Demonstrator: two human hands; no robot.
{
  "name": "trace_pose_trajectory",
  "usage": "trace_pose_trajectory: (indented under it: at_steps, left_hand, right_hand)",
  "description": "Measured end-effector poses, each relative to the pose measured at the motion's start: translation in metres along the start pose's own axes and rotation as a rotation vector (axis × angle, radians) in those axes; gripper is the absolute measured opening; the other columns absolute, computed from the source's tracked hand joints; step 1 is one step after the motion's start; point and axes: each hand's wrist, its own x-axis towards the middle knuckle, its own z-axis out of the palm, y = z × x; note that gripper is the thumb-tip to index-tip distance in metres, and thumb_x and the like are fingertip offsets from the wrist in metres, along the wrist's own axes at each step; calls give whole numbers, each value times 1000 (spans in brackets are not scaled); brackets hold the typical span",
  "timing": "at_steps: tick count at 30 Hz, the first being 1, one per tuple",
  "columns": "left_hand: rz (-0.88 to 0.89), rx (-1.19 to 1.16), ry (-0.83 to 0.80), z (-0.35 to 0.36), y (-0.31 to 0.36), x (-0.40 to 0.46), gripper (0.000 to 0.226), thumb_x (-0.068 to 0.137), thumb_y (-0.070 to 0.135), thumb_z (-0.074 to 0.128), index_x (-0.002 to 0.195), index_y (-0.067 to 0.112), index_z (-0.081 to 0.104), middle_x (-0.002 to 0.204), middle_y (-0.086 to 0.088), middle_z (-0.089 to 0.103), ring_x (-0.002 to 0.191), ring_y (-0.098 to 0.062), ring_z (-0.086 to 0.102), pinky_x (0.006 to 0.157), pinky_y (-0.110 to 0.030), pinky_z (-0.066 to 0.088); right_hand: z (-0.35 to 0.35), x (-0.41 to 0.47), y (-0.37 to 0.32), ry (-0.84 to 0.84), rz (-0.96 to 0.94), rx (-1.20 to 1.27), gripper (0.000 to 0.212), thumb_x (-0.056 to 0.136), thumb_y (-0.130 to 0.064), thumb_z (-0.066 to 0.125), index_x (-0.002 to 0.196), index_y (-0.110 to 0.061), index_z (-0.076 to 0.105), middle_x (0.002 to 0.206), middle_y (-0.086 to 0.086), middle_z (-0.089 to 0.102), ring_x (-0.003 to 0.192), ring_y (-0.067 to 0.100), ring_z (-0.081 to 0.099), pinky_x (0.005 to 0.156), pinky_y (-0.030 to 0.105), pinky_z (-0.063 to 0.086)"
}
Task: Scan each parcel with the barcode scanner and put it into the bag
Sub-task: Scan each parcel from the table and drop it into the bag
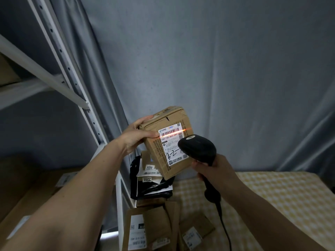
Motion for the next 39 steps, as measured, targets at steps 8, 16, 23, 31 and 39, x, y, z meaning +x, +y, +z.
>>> trace_pose_trajectory:
  at_steps: [8,16,23,31,39]
  left_hand:
    - [-3,-6,-22,-2,-1,-2,90,46,0,85,130,21,59,125,-15,62,110,-29,65,94,-40,54]
    - [-5,6,-31,2,1,-5,92,46,1,86,132,22,57,124,-14,62,110,-28,64,94,-40,54]
    - [-20,-4,-27,1,1,-5,89,48,2,85,130,24,58,124,-14,62,107,-28,65,87,-36,57]
    - [-112,2,130,35,-21,3,85,65,12,85,138,30,46,129,-8,58,102,-23,60,79,-40,55]
    - [-301,-51,67,141,-85,3,129,51,41,92,152,14,17,139,-9,47,109,-26,55,83,-48,56]
  right_hand:
    - [4,-10,-2,22,-40,34,8,83,-3,64,81,5,63,57,9,57,52,15,52,60,31,43]
    - [4,-11,1,6,-34,24,5,82,-3,64,77,-2,64,54,3,56,54,17,53,62,33,44]
    - [5,-13,-2,7,-55,26,6,83,-2,63,78,-4,64,56,5,57,52,16,52,59,29,44]
    - [-5,-22,13,193,-46,111,28,78,8,63,60,-13,56,43,-10,55,43,1,50,46,15,39]
    - [-51,-68,59,493,99,237,31,75,14,62,58,-11,57,40,-8,52,39,2,46,43,15,36]
